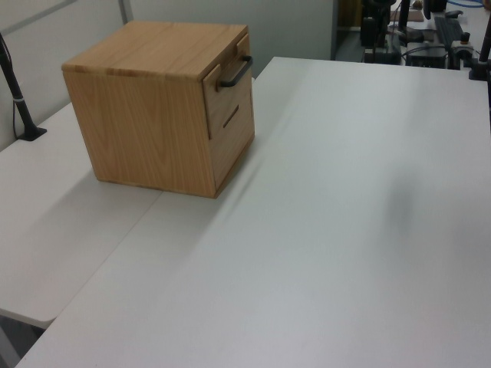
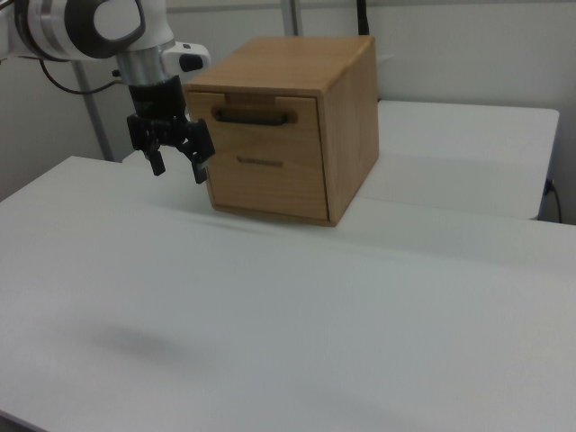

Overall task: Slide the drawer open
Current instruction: 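Move the gripper from rest toward the cabinet's black drawer handle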

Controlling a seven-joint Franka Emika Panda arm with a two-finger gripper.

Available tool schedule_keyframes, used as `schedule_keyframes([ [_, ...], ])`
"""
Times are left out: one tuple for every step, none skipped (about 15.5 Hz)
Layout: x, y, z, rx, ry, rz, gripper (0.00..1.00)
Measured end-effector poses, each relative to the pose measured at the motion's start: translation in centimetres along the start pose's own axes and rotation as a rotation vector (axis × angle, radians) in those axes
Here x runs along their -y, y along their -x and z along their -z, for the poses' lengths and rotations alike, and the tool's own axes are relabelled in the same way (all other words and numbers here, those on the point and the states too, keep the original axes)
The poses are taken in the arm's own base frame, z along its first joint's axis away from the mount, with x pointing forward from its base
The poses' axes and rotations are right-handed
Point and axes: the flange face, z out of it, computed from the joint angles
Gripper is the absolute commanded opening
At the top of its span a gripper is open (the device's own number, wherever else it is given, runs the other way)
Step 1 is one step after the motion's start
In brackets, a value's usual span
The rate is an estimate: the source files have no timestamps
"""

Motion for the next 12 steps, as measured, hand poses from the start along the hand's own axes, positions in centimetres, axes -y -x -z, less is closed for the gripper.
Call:
schedule_keyframes([
  [0.0,0.0,-0.1,0.001,0.0,0.0,1.0],
  [-0.1,0.0,0.0,0.004,0.0,-0.002,1.0],
  [-0.3,0.1,0.0,0.012,0.0,-0.006,1.0],
  [-0.6,0.1,0.2,0.015,0.0,-0.012,1.0],
  [-0.9,0.2,0.3,0.015,0.0,-0.017,1.0],
  [-1.1,0.2,0.4,0.014,0.0,-0.02,1.0],
  [-1.2,0.1,0.4,0.013,0.0,-0.022,1.0],
  [-1.2,0.1,0.4,0.013,0.0,-0.023,1.0],
  [-1.2,0.1,0.4,0.013,0.0,-0.028,1.0],
  [-1.2,0.1,0.4,0.014,0.0,-0.035,1.0],
  [-1.2,0.1,0.3,0.014,0.0,-0.044,1.0],
  [-1.2,0.1,0.4,0.013,0.0,-0.049,1.0],
])
